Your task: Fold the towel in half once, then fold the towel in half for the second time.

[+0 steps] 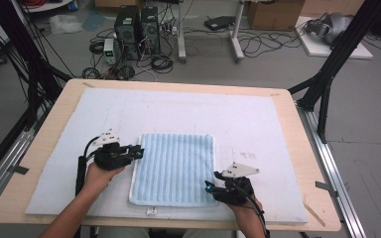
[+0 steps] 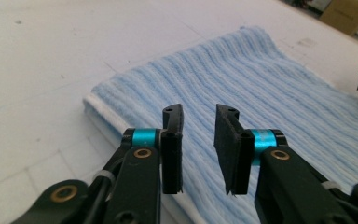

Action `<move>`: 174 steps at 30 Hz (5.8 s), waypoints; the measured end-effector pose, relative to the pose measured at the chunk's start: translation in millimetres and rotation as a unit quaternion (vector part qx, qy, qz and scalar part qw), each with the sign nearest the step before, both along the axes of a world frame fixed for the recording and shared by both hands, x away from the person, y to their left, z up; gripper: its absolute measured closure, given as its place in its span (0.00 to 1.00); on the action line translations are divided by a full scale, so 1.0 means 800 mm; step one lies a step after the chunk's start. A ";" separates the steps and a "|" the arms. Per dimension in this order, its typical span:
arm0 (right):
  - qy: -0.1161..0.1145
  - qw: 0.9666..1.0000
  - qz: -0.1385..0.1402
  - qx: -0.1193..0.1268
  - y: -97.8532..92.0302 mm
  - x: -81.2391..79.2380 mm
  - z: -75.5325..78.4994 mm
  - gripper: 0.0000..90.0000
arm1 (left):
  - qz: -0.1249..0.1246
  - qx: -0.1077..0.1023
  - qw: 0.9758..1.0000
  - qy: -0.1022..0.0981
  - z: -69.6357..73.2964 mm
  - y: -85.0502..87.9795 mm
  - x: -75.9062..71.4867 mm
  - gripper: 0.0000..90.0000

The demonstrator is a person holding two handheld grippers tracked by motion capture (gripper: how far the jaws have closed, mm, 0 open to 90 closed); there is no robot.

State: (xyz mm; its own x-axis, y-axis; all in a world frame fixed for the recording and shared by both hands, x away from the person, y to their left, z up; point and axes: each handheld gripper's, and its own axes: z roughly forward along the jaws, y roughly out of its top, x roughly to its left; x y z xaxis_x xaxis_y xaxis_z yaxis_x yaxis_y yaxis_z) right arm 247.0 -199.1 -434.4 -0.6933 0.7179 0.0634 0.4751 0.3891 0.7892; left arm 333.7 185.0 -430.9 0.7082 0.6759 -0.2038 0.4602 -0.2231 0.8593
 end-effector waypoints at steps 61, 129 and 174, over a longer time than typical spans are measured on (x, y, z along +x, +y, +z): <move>-0.023 0.995 -0.099 0.002 -0.035 0.114 0.003 0.56 | 0.031 -0.047 0.997 -0.044 -0.006 0.026 0.051 0.57; -0.068 0.992 -0.098 0.041 -0.072 0.077 0.010 0.13 | 0.078 -0.067 0.994 -0.033 0.001 0.063 0.029 0.23; -0.038 0.994 -0.092 0.040 -0.067 0.081 0.004 0.13 | 0.001 0.060 0.997 0.040 -0.026 -0.004 0.097 0.93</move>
